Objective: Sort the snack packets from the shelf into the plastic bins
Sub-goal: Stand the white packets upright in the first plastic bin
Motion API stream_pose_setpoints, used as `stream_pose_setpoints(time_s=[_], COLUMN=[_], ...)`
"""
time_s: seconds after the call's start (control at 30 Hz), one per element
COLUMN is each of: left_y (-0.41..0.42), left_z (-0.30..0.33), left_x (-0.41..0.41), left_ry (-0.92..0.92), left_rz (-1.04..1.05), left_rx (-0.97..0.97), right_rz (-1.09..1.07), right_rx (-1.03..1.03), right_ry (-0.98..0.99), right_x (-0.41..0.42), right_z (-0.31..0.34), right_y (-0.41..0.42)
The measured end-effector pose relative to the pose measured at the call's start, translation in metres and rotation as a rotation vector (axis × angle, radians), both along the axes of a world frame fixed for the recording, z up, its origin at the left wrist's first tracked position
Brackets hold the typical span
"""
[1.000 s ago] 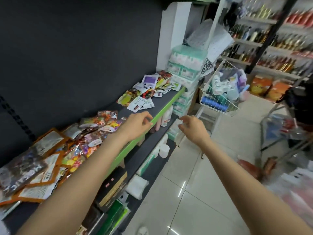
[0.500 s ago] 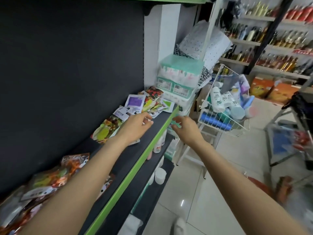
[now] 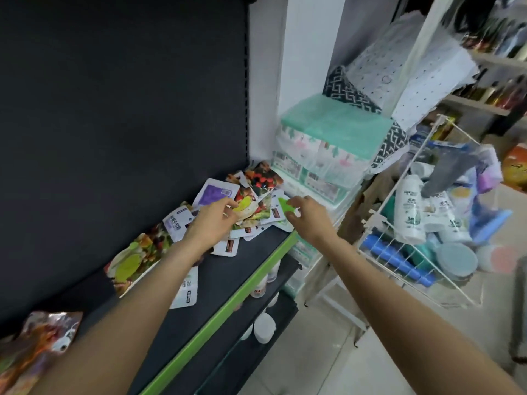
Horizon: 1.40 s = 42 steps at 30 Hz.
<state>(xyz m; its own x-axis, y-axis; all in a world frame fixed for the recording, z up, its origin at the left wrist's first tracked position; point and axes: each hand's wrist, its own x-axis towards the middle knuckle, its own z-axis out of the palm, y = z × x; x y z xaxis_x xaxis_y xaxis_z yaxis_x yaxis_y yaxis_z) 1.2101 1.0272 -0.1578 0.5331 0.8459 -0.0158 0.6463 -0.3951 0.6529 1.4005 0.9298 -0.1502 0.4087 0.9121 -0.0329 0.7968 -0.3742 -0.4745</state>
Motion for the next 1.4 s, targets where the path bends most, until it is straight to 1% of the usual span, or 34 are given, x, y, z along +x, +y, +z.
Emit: stream_pose_setpoints(time_s=[0.07, 0.13, 0.3, 0.43, 0.5, 0.57, 0.73, 0.9, 0.97, 1.1, 1.17, 1.3, 1.4], left_y=[0.016, 0.031, 0.060, 0.075, 0.079, 0.080, 0.079, 0.069, 0.066, 0.064, 0.063, 0.057, 0.059], left_z=[-0.010, -0.021, -0.048, -0.063, -0.071, -0.075, -0.071, -0.051, -0.043, -0.036, -0.036, -0.038, -0.031], left_x=[0.004, 0.007, 0.014, 0.017, 0.018, 0.019, 0.015, 0.011, 0.009, 0.005, 0.005, 0.005, 0.000], left_ry=[-0.020, -0.002, 0.203, 0.304, 0.369, 0.396, 0.281, 0.249, 0.216, 0.029, -0.098, -0.269, -0.358], left_rz=[0.067, 0.109, 0.056, 0.047, 0.051, 0.085, 0.147, 0.234, 0.253, 0.267, 0.268, 0.308, 0.383], left_rx=[-0.003, -0.004, 0.004, -0.090, -0.080, -0.075, -0.082, 0.045, 0.063, 0.065, -0.001, -0.085, -0.092], right_rz=[0.039, 0.054, 0.056, 0.112, 0.142, 0.140, 0.078, 0.052, 0.037, 0.003, -0.016, -0.082, -0.121], right_rx=[-0.021, -0.034, -0.043, -0.118, -0.150, -0.165, -0.081, -0.081, -0.074, -0.031, -0.027, -0.023, -0.050], right_ry=[0.005, 0.023, 0.043, 0.098, 0.144, 0.184, 0.196, 0.208, 0.220, 0.265, 0.325, 0.459, 0.449], right_x=[0.004, 0.005, 0.009, 0.011, 0.009, 0.005, -0.001, -0.001, 0.003, 0.013, 0.012, 0.001, -0.006], right_z=[-0.010, -0.019, -0.040, -0.060, -0.068, -0.075, -0.085, -0.079, -0.075, -0.065, -0.062, -0.057, -0.056], right_y=[0.021, 0.040, 0.078, 0.100, 0.107, 0.111, 0.115, 0.120, 0.121, 0.117, 0.116, 0.122, 0.128])
